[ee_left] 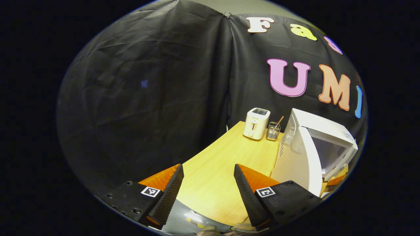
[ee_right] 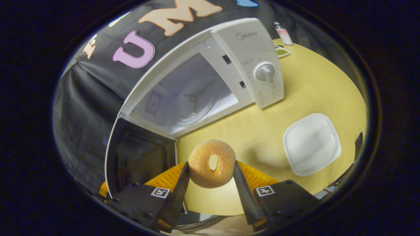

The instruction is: Open the microwave oven with the left hand, put the food in, and close the microwave oven.

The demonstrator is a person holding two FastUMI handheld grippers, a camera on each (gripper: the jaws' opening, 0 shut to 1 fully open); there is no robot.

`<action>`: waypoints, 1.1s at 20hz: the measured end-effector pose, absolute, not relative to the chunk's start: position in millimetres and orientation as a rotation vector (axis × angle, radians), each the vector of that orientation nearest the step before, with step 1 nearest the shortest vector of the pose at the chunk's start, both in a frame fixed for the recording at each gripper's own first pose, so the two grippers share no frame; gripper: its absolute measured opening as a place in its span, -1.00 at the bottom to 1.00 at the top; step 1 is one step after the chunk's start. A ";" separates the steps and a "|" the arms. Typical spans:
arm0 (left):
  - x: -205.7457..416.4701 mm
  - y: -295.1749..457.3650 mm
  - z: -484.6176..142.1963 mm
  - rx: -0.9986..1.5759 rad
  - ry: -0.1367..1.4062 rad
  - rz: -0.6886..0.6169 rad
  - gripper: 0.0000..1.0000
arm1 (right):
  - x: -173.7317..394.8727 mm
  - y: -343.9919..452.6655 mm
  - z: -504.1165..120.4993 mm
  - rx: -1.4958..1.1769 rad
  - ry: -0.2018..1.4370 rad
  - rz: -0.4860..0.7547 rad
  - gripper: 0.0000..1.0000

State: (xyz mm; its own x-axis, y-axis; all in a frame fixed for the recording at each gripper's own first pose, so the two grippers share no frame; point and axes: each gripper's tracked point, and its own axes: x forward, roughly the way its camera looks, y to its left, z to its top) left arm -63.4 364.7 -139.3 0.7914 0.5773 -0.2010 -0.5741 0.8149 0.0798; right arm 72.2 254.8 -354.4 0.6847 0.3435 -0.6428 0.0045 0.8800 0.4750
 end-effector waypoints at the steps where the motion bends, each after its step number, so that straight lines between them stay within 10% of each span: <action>1: -60.6 364.6 -140.4 0.010 0.225 0.606 0.81 | 78.9 264.6 -349.4 0.491 0.777 0.198 0.58; 22: -29.8 346.1 -166.3 -0.011 0.332 0.403 0.82 | 248.0 305.5 -356.5 0.480 0.378 0.001 0.46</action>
State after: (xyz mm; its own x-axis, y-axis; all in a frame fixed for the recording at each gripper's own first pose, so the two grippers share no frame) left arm -29.8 346.1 -166.3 0.8665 0.3835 -0.3197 -0.3870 0.9204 0.0551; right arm 248.0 305.5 -356.5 0.9309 0.0887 -0.3543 0.0871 0.8882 0.4511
